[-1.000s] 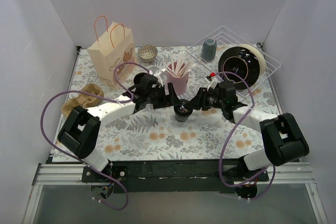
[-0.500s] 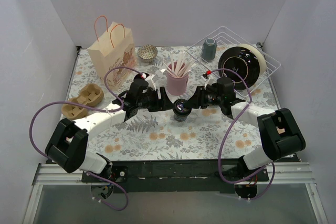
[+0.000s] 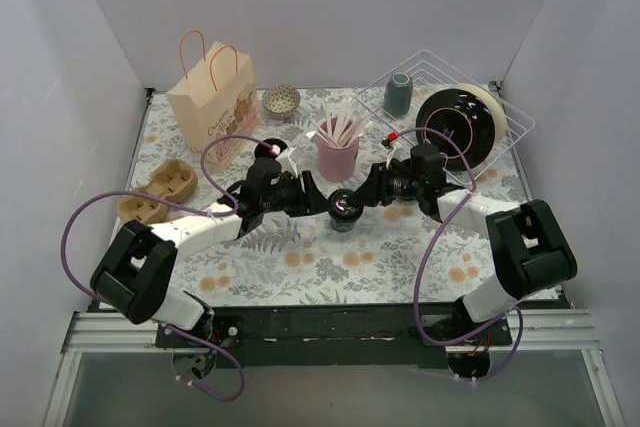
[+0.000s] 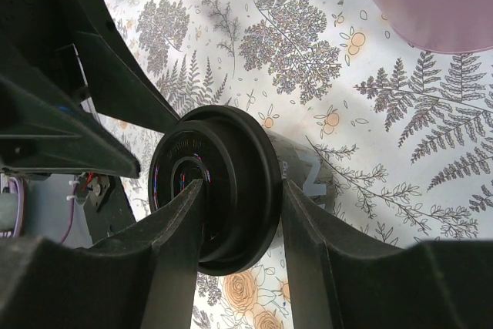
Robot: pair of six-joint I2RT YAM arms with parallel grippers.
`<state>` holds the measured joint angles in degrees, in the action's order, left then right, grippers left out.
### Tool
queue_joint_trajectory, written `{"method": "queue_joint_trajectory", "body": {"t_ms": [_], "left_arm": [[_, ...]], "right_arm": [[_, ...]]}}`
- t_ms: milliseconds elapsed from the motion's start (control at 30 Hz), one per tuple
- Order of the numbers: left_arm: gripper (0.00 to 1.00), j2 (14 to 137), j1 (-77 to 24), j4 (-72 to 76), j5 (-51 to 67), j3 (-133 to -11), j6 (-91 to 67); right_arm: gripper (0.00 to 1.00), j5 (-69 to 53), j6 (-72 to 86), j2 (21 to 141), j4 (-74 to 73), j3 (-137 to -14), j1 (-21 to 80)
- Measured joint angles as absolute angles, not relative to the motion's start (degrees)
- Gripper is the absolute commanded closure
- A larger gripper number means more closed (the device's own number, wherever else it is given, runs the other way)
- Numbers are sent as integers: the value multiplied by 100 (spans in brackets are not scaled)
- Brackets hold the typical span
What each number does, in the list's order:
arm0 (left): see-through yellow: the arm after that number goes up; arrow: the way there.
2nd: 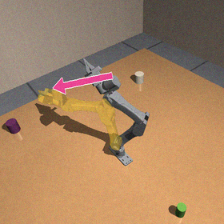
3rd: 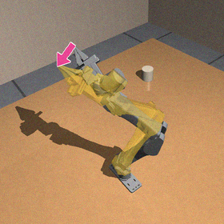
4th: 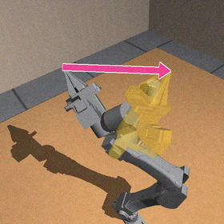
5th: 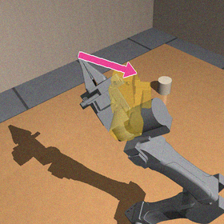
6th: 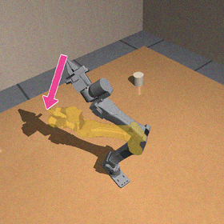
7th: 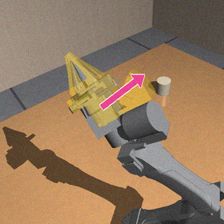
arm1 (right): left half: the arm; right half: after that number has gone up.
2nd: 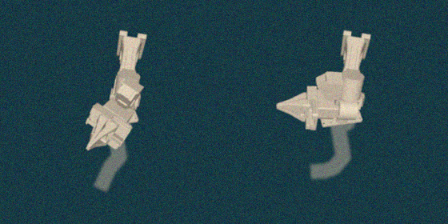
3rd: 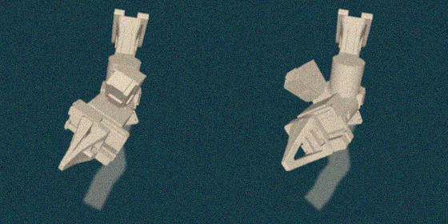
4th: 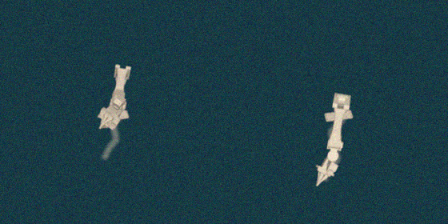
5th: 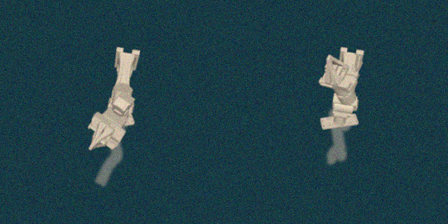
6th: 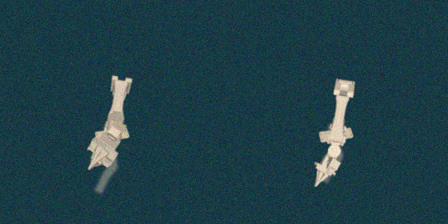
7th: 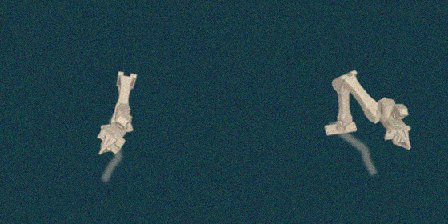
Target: Pack the takeout coffee
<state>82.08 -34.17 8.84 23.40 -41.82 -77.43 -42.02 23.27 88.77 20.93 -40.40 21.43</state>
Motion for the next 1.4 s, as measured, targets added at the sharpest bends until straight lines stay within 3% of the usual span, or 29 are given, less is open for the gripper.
{"method": "queue_joint_trajectory", "body": {"t_ms": [167, 367, 667, 933, 1400], "left_arm": [[71, 8346, -3417, 961, 2340, -4049, -7782], [79, 8381, -3417, 1223, 2373, -4005, -7852], [78, 8626, -3395, 1671, 2484, -3892, -7966], [100, 8764, -3356, 2460, 2633, -3607, -8226], [100, 8694, -3415, 2856, 2226, -3286, -8753]], "right_arm": [[66, -4209, 2309, 8877, 2093, -4040, 2143], [66, -4222, 2303, 8888, 2102, -4040, 2139], [68, -4228, 2285, 8921, 2150, -4040, 2123], [70, -4276, 2276, 8971, 2318, -3986, 2078], [72, -4346, 2462, 9074, 3057, -3721, 2058]]}}
